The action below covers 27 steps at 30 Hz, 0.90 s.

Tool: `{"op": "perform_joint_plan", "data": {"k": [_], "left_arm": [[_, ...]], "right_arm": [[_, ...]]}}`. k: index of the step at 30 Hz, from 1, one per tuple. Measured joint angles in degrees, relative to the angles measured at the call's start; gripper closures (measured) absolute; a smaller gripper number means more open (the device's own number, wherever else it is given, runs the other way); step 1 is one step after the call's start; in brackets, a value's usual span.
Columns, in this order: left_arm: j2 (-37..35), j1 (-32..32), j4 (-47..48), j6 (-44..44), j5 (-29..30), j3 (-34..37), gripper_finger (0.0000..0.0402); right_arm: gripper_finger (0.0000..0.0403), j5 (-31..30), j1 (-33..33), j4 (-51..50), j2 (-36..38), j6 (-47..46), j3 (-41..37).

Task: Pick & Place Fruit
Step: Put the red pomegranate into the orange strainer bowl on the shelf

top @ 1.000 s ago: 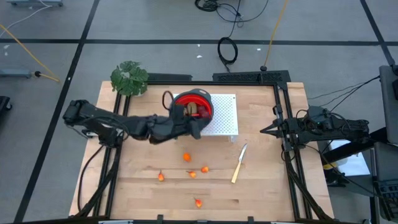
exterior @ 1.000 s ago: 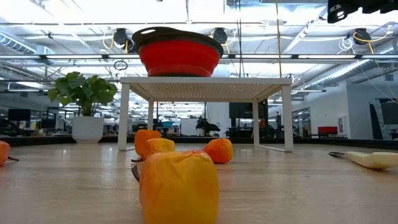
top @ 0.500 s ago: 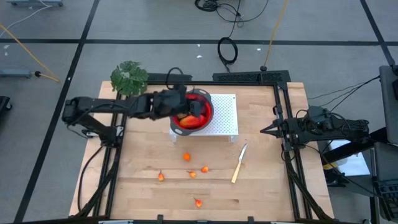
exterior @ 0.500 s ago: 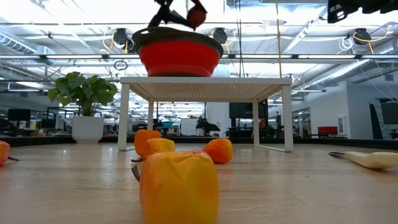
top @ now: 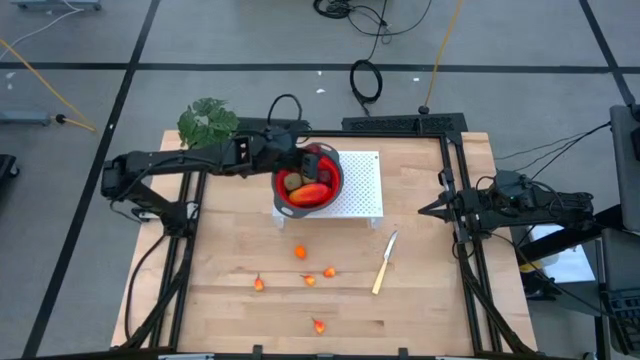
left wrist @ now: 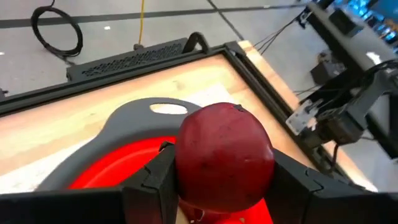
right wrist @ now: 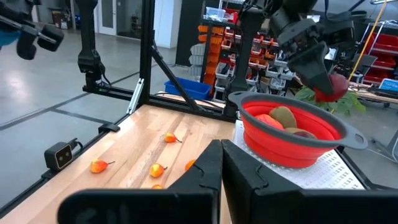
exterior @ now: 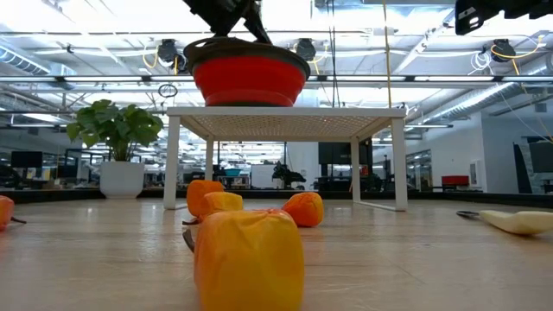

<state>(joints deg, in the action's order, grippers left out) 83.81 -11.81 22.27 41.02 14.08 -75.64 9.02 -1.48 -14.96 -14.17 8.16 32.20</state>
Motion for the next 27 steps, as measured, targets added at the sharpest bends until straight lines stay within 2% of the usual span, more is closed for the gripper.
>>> {"op": "perform_joint_plan", "data": {"k": [5,11,19,27], "left_arm": [[0.0,-1.5,2.06,-1.81,-0.38,0.0,0.0229],[0.11,-2.54,2.97,-3.82,-0.6,0.0,0.0229],[0.17,-1.08,6.0,-1.27,-0.46,0.0,0.0229],[0.17,1.72,8.27,-1.53,5.07,0.0,0.0229]], "right_arm": [[0.0403,0.01,0.0,1.59,0.0,-1.28,-1.19],[0.0403,0.01,-0.02,11.27,-0.02,-2.81,-6.71],[0.0403,-0.15,0.0,18.12,-0.02,-3.67,-11.0],[0.0403,-1.74,0.0,19.96,-0.02,-3.14,-11.09]]}}
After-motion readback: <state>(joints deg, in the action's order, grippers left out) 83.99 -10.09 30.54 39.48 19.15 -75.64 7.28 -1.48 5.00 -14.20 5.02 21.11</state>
